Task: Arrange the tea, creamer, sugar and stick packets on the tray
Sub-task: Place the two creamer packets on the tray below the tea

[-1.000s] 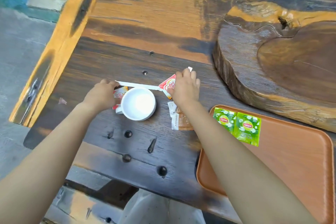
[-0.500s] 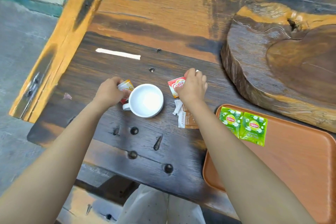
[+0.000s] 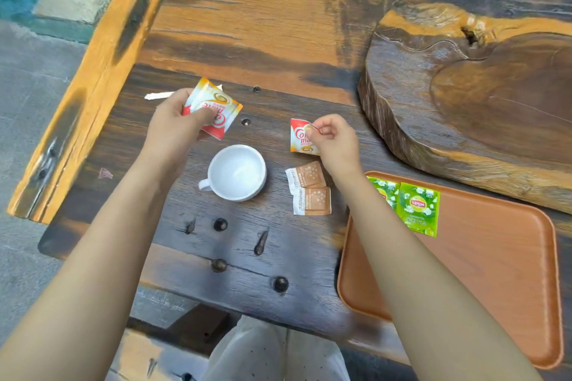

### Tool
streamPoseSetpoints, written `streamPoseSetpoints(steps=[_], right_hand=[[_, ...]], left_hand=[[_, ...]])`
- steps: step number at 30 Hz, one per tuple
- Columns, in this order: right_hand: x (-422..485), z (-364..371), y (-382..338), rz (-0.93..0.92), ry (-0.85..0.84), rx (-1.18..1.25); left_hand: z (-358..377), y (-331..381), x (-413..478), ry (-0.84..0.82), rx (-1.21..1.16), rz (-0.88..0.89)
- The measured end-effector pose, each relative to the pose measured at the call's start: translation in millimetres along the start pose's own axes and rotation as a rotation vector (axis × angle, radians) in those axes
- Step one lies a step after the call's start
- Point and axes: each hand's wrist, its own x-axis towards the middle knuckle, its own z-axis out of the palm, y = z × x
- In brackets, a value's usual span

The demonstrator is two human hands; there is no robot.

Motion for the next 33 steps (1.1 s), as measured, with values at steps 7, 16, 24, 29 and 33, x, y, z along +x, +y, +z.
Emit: streamPoseSetpoints(steps=[7,16,24,29,33], right_hand=[[-64.5,-91.3,6.0,0.152,0.243,0.382],[-152.9,-100.5,79.3,0.228,0.274,-0.037],[-161.7,-105.6,87.1,-0.091,0.295,-0.683],[-169.8,-108.0,101.2,-0.237,0.032,-0.826],[-174.2,-102.7,103.5,-0.194,0.104,-0.864]], left_hand=[[59.4,4.9,-49.8,-0.300,-0.134,-0.108],[118.4,-48.8,-103.4,-0.412,-0.202,-0.340],[127.7,-50.7,-106.5,-0.414,-0.057,-0.328],[134.6,-53.0,-110.9,-0.431,-0.048,-0.339],[134.7,-57.7,-112.6,-0.425,-0.023,-0.346]])
